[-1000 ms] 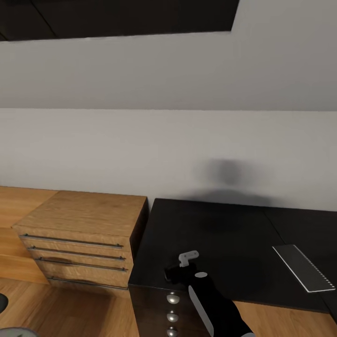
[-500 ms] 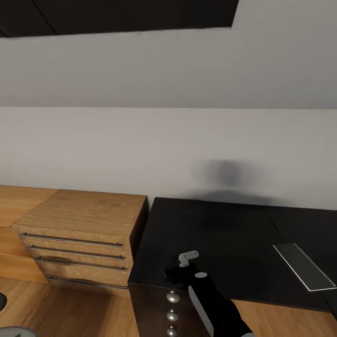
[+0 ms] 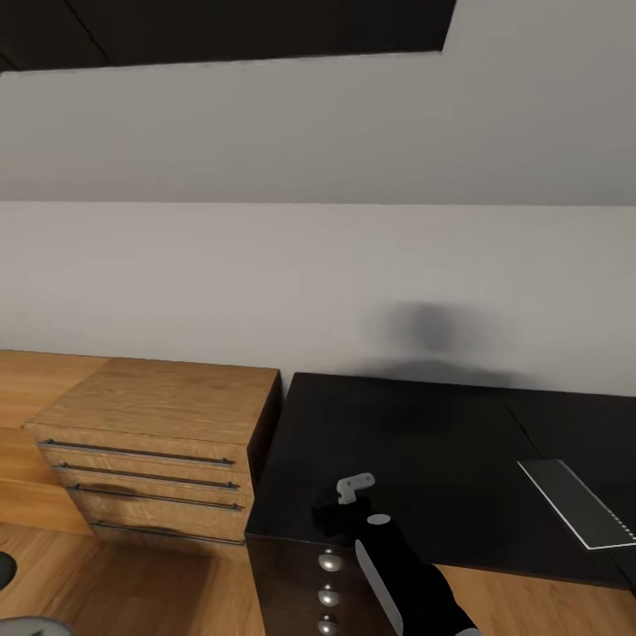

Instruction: In the bedroom, organize the workspace by keeping the computer under the desk, ensuring the monitor is on the desk, placing the keyboard on the desk next to the monitor, placing the mouse on the desk next to the keyboard, moving the folder from the swivel chair onto the desk next to the mouse, stacking the notebook on top of the folder with the pen on top of the notebook, and positioning the swivel chair next to the desk.

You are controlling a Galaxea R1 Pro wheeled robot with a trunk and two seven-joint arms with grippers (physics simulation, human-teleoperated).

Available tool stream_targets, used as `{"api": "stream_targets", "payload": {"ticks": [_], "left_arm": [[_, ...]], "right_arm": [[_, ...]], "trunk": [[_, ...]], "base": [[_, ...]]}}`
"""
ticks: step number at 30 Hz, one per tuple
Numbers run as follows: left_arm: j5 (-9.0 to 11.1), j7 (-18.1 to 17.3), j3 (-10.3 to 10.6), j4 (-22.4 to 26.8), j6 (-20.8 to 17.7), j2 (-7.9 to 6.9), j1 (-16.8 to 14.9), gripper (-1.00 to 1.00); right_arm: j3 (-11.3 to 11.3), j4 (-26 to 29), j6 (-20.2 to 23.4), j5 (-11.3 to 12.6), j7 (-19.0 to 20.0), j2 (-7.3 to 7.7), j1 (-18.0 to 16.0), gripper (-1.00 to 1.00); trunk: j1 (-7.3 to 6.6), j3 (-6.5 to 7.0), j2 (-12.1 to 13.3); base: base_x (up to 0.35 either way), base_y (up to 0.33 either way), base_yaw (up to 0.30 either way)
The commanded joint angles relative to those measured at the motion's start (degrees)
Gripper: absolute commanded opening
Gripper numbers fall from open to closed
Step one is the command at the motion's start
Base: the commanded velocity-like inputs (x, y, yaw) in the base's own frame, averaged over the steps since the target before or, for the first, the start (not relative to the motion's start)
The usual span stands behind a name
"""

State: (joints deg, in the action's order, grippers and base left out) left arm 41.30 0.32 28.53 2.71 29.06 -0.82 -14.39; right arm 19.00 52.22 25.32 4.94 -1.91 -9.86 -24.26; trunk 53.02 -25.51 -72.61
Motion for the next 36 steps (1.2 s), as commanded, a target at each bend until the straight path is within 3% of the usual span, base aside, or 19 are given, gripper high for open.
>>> {"api": "stream_targets", "payload": {"ticks": [1,22,36], "left_arm": [[0.4,0.0,0.5,0.0,0.1,0.00,0.0,1.00],[0.4,0.0,0.6,0.0,0.1,0.03,0.0,1.00],[0.4,0.0,0.6,0.0,0.1,0.03,0.0,1.00]], "right_arm": [[0.1,0.1,0.3,0.5,-0.2,0.01,0.0,1.00],[0.0,0.1,0.3,0.4,-0.4,0.02,0.0,1.00],[0.1,0.1,0.6,0.4,-2.7,-0.03,0.0,1.00]], "trunk": [[0.00,-0.06,0.0],[0.00,-0.06,0.0],[0.00,-0.06,0.0]], "base": [[0.000,0.090,0.000],[0.000,0.025,0.000],[0.000,0.000,0.000]]}}
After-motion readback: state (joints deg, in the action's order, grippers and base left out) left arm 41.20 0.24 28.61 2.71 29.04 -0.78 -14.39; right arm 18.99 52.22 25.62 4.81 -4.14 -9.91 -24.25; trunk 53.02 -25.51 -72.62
